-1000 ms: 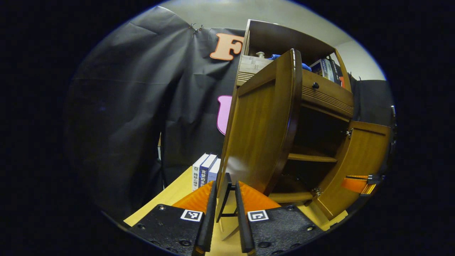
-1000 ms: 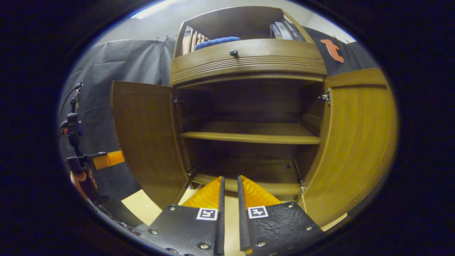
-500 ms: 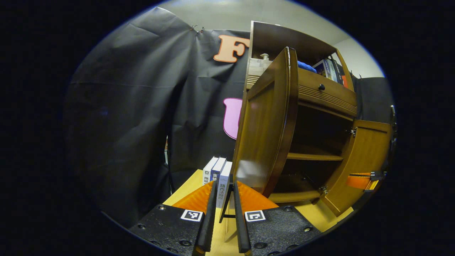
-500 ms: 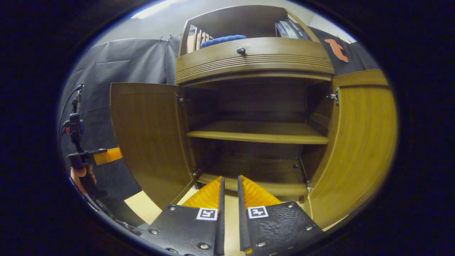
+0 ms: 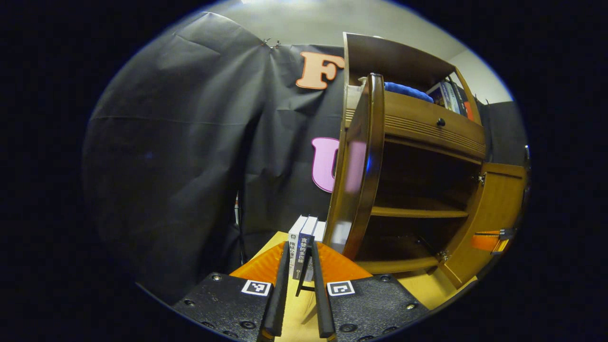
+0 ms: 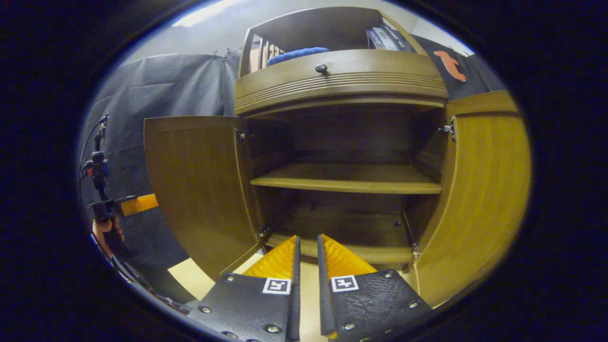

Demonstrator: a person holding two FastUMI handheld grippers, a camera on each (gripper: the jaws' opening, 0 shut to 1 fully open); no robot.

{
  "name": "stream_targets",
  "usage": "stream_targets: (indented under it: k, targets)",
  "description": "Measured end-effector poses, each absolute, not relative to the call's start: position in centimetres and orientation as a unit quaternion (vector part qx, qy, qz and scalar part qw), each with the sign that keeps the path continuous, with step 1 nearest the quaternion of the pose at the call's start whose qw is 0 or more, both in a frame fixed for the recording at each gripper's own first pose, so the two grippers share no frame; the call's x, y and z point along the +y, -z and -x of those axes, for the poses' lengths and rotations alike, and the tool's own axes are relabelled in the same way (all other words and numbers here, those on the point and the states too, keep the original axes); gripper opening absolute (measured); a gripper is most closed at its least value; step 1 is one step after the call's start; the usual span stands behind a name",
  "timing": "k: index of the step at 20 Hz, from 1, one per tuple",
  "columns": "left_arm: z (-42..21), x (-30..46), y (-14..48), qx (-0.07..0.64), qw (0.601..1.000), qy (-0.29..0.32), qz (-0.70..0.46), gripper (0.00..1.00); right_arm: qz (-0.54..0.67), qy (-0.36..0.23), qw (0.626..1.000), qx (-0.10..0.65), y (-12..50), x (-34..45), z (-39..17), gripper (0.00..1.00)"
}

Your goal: Open the right door of the double-door shoe cabinet with the right hand, and open the left door with the left hand.

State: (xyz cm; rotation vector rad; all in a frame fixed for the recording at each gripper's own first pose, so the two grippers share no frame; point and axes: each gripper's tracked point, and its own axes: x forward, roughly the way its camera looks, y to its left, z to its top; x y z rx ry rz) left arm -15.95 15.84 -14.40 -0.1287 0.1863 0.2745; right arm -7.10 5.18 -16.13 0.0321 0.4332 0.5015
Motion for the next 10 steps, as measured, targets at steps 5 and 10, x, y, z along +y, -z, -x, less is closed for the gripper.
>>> stream_targets:
  k: [5,10]
  targets:
    - [17.3,15.8,12.9,0.083,0.982,-0.166,0.047,0.20,-0.019,-0.259,0.943,0.208,15.8,5.1,6.5,0.17]
    - [17.5,12.7,9.4,0.045,0.982,-0.172,0.058,0.29,-0.014,-0.256,0.946,0.198,14.8,3.4,6.0,0.17]
